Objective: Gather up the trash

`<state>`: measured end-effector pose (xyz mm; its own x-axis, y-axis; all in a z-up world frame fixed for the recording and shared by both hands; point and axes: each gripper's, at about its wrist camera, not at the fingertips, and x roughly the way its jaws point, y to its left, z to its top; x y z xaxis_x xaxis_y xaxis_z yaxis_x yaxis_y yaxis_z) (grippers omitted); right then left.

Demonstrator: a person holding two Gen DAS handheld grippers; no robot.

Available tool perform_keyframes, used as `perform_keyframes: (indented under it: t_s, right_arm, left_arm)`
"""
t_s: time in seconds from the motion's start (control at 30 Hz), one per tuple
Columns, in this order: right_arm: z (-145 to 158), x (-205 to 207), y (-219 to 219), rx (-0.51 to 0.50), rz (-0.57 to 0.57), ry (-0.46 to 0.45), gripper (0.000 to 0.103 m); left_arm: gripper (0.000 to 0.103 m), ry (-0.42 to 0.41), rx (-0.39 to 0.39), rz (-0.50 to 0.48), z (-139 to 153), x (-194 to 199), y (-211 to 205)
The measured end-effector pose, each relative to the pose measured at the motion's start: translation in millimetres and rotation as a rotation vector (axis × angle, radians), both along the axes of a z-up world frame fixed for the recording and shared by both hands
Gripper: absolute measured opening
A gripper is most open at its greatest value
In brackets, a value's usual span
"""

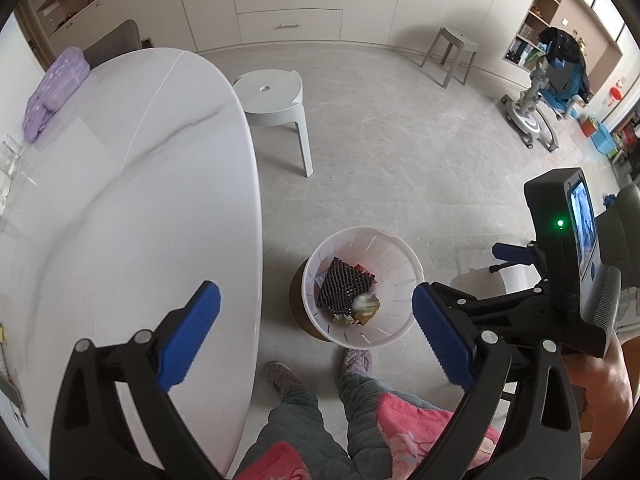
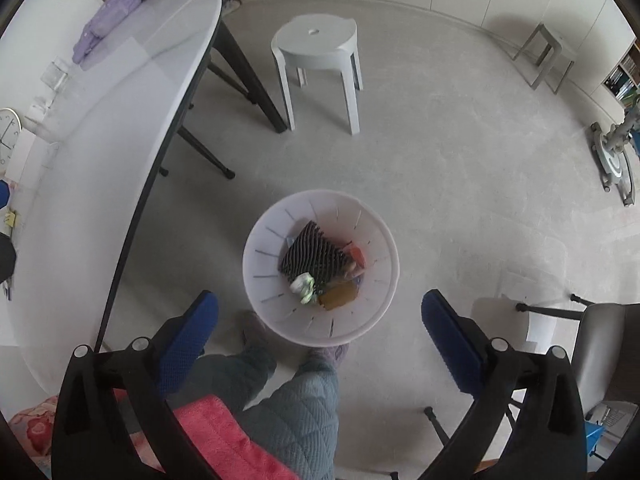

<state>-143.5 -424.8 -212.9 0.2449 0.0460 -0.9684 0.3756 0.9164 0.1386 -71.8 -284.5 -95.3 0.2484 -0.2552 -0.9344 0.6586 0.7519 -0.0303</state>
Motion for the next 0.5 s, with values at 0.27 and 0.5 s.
perform_keyframes:
  t_s: [0.27,0.5]
  right_arm:
    - [5,5,2,0.004,-0.005,0.008,0.101]
    - [32,34,29,-0.011,0.053,-0.027,0.101]
  left_arm:
    - [0.093,0.001,0.000,0.024,4,5,10]
    - [0.093,-0.029,-0.014,0.131,25,23,44]
